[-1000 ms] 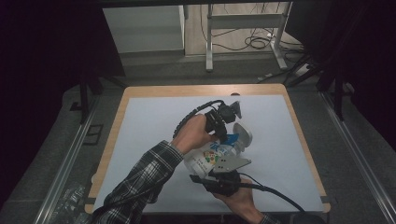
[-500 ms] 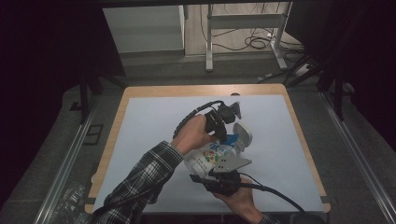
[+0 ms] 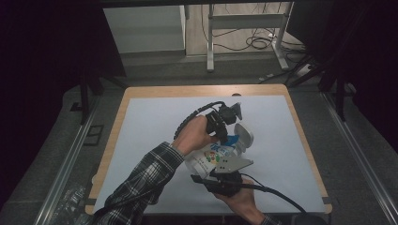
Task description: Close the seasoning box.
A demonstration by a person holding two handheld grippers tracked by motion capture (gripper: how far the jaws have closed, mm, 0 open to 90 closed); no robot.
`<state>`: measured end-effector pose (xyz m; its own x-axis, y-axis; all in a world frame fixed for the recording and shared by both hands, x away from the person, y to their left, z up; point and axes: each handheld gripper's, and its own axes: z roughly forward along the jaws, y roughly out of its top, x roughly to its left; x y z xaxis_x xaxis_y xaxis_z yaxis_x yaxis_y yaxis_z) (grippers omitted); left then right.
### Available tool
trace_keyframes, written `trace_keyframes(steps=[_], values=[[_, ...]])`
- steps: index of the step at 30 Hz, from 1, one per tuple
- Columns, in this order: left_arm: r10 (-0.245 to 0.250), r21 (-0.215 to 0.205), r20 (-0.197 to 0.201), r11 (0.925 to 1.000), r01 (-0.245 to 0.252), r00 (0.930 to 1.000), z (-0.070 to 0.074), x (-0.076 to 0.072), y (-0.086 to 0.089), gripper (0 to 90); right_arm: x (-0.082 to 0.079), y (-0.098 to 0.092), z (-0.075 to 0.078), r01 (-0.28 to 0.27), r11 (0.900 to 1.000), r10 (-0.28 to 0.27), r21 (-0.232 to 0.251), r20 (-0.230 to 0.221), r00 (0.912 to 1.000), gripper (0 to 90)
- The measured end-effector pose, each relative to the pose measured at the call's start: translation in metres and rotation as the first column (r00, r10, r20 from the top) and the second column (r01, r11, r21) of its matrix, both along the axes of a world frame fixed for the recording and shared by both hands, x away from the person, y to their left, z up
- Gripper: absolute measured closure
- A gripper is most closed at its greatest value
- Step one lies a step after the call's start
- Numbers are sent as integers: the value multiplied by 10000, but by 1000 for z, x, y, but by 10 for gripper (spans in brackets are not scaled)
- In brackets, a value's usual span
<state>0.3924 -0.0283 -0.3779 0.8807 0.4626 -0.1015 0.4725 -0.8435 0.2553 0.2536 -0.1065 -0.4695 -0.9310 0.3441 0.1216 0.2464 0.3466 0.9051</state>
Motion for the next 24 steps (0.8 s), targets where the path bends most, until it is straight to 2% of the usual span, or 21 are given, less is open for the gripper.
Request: trace_keyframes(steps=[24], values=[[-3, 9, -44, 10000, 3, 10000, -1, 1, 0, 898, 0, 0, 1, -2, 10000, 1, 90, 51, 10000, 768]])
